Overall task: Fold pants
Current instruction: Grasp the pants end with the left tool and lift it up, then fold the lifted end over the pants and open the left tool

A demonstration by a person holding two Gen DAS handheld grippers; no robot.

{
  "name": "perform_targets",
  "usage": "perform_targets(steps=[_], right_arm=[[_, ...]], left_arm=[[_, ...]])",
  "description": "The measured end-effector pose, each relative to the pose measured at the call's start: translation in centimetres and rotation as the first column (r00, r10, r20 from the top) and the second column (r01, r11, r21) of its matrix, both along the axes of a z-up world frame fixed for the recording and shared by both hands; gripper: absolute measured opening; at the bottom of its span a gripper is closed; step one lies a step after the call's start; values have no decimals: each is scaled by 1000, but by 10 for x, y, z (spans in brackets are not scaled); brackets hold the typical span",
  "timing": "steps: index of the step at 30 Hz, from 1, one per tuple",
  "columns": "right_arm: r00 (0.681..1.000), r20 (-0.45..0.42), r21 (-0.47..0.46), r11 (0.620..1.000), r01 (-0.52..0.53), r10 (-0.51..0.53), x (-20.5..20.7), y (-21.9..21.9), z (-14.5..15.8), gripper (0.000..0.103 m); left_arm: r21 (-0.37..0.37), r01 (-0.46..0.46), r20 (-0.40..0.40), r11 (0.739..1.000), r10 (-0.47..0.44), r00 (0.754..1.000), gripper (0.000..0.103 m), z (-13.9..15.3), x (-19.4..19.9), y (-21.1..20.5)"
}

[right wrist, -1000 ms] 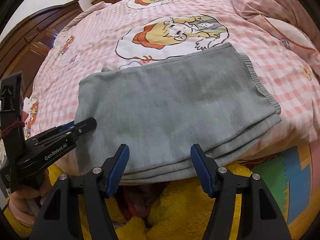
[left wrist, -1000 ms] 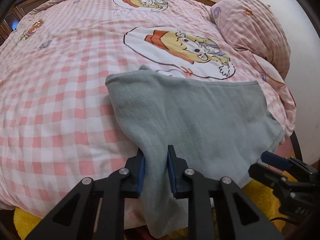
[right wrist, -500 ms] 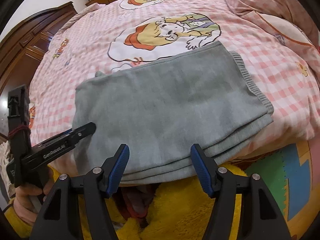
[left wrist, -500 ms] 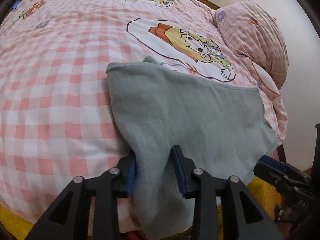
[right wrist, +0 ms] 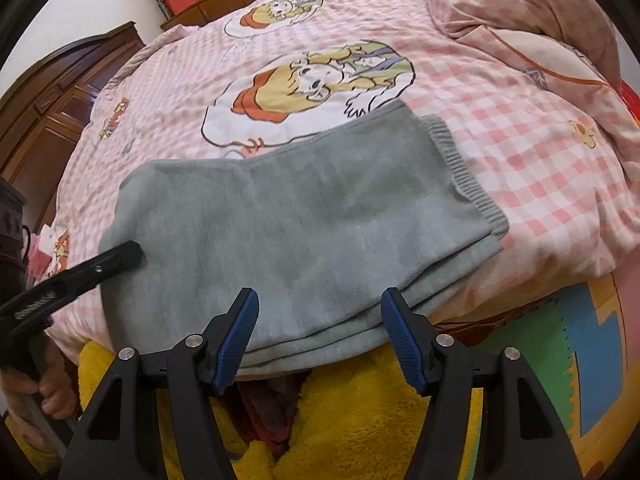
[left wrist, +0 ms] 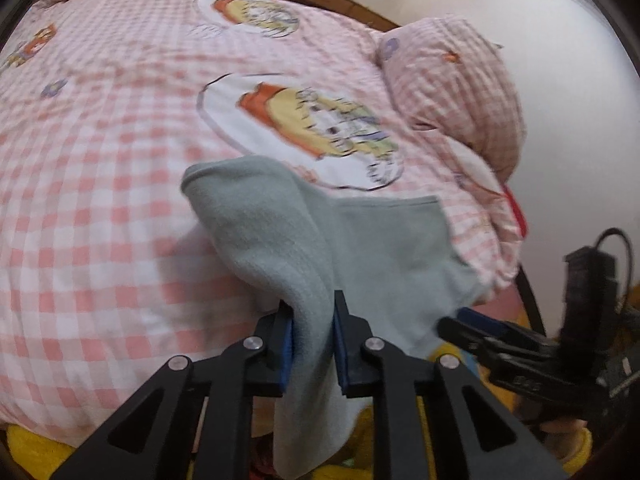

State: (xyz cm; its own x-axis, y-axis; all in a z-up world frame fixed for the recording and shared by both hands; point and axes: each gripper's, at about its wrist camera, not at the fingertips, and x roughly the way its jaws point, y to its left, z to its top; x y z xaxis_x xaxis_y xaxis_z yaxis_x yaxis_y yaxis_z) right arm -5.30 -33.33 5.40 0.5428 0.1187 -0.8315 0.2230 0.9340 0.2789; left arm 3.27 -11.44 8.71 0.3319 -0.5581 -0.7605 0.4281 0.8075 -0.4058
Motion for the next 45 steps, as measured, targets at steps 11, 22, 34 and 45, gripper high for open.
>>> perform_targets(steps=[11,22,34,45], right_arm=[[999,36,-47,998,32,-30,-3,-19,18,66],[995,56,-50,995,87,-84,-3,-50,27,66],[993,38,-35,993,116,-115,-2,-63,15,66],[991,48,-35,992,123,-122,1,-56,18,66]], left_arm=[[-24,95,5,995,-95,995,15,39,8,-47],[-12,147,-15,989,-147,989,14,38,20,-111],[82,233,-63,969,-229,971,24,8,26,-162],[144,157,51,977,-166,985,56,36,21,-120]])
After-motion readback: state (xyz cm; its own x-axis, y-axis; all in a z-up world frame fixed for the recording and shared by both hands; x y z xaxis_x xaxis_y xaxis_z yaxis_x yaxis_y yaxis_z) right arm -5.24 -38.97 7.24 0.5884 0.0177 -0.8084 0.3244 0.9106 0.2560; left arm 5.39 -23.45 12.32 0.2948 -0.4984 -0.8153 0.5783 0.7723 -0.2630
